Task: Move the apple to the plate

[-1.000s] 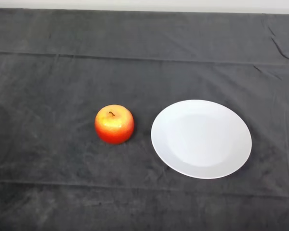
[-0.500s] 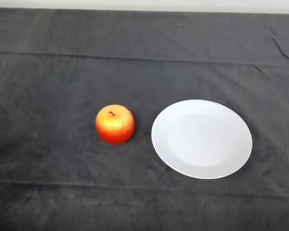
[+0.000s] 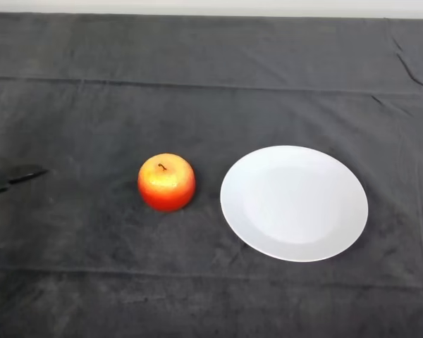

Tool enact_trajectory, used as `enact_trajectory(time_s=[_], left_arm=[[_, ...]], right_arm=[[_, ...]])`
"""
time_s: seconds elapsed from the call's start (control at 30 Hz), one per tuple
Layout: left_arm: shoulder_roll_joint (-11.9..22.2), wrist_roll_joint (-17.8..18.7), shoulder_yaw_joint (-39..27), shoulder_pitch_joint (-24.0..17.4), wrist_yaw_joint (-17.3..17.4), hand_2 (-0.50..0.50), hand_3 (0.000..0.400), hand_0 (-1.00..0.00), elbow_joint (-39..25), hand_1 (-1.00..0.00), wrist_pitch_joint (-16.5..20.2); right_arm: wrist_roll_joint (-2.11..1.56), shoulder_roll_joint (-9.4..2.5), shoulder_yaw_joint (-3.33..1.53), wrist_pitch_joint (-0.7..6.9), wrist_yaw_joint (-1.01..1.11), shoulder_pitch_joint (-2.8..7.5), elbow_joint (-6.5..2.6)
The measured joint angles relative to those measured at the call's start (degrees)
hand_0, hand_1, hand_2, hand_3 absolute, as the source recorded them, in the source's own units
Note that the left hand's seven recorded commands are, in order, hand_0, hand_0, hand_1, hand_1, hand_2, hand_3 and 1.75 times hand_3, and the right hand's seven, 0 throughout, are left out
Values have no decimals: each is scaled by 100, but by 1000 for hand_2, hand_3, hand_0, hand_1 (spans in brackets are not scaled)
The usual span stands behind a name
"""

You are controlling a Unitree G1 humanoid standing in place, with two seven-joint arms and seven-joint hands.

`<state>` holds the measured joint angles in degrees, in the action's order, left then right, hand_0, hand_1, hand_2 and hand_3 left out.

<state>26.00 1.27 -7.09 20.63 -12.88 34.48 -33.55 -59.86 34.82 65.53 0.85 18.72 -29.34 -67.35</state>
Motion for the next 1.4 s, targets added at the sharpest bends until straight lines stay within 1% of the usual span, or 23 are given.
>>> enact_trajectory(time_s=[0.1,0.23,0.33,0.53,0.6,0.67,0.8,0.87,0.93,1.13,1.27,1.4], left_arm=[[-112,-61,178,-200,-1,0,0,0,-402,0,241],[-195,-174,400,-363,4,0,0,0,-735,0,528],[-324,-234,503,-366,8,0,0,0,-793,0,705],[-390,-377,848,-359,27,0,0,0,-952,0,977],[-465,-410,928,-358,35,0,0,0,-952,0,1077],[-566,-428,1045,-356,37,0,0,0,-952,0,1198],[-631,-433,1361,-322,79,0,0,0,-949,0,1364],[-676,-433,1483,-246,102,0,0,0,-936,0,1436],[-742,-433,1585,-78,117,0,0,0,-868,0,1496],[-790,-430,1773,428,204,0,0,0,-573,0,1516],[-870,-424,1826,688,245,0,0,0,-128,0,1514],[-922,-417,1995,774,278,0,0,0,289,0,1494]], right_arm=[[0,0,-4,0,0,0,0],[1,0,-4,0,0,0,0],[1,0,-6,0,0,0,0],[1,0,-7,0,0,0,0],[1,0,-6,0,0,0,0],[1,0,-6,0,-1,0,0],[1,0,-7,0,-1,0,0],[1,0,-6,0,-1,0,0],[1,-1,-11,1,-1,0,0],[1,0,-8,1,-1,0,0],[1,0,-9,1,-1,0,0],[1,0,-10,1,-1,0,0]])
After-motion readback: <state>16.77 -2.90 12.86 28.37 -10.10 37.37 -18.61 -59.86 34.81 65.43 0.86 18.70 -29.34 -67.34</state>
